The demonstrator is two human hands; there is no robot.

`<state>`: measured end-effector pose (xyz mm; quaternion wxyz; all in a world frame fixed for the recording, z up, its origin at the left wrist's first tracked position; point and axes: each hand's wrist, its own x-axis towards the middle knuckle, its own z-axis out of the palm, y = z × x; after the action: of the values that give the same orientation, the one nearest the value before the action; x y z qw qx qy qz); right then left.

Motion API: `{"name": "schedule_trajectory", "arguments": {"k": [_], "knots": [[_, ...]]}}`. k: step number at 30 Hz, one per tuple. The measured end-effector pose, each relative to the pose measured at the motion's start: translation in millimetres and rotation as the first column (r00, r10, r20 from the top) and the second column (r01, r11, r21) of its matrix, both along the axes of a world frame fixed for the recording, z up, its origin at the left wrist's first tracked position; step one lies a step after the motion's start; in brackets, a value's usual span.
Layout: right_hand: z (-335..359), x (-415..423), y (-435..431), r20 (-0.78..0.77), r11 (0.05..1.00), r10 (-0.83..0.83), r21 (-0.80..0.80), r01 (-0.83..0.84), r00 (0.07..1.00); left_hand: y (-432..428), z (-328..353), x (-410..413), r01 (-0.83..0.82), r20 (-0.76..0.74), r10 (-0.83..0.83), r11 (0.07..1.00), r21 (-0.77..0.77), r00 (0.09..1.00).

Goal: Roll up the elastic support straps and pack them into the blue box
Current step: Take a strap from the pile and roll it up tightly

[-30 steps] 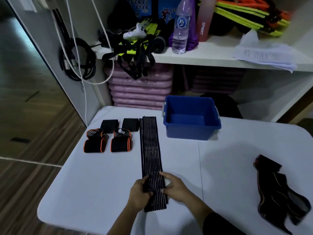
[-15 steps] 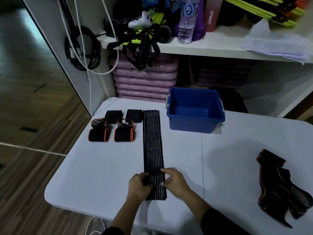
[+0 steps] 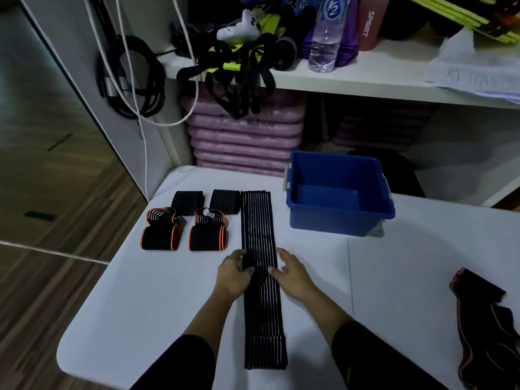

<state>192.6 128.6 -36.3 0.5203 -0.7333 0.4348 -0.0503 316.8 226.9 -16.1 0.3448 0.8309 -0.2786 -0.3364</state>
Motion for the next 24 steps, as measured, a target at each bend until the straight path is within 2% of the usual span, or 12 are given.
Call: {"name": "schedule_trajectory", "arguments": {"k": [5,11,15,21,24], "knots": [[-4.8,50.9,-43.5,0.013,0.999,-0.025,-0.045,0.025,1.0,-53.2,-19.6,38.5,0.121,0.057,-0.12,0.992,-0.026,0.991],[-23.8,88.1,-79.0,0.039,0.996,-0.086,-0.025,0.087,0.996,-93.1,-38.1,73.8,0.122,0.161,-0.119,0.992,-0.009,0.98],[-30.3,99.3,-89.7,0.036,0.995,-0.103,-0.013,0.103,0.994,-103.9,-41.5,83.3,0.121,0.07,-0.118,0.992,-0.04,0.991],[-31.3,100.7,-92.8,-0.02,0.999,-0.005,-0.044,0.004,1.0,-104.9,-54.4,96.9,0.116,-0.073,-0.123,0.989,-0.089,0.99],[-25.8,94.6,-86.2,-0.048,0.998,0.008,-0.056,-0.01,0.999,-96.4,-45.8,86.6,0.147,-0.015,-0.15,0.984,-0.101,0.989]]}}
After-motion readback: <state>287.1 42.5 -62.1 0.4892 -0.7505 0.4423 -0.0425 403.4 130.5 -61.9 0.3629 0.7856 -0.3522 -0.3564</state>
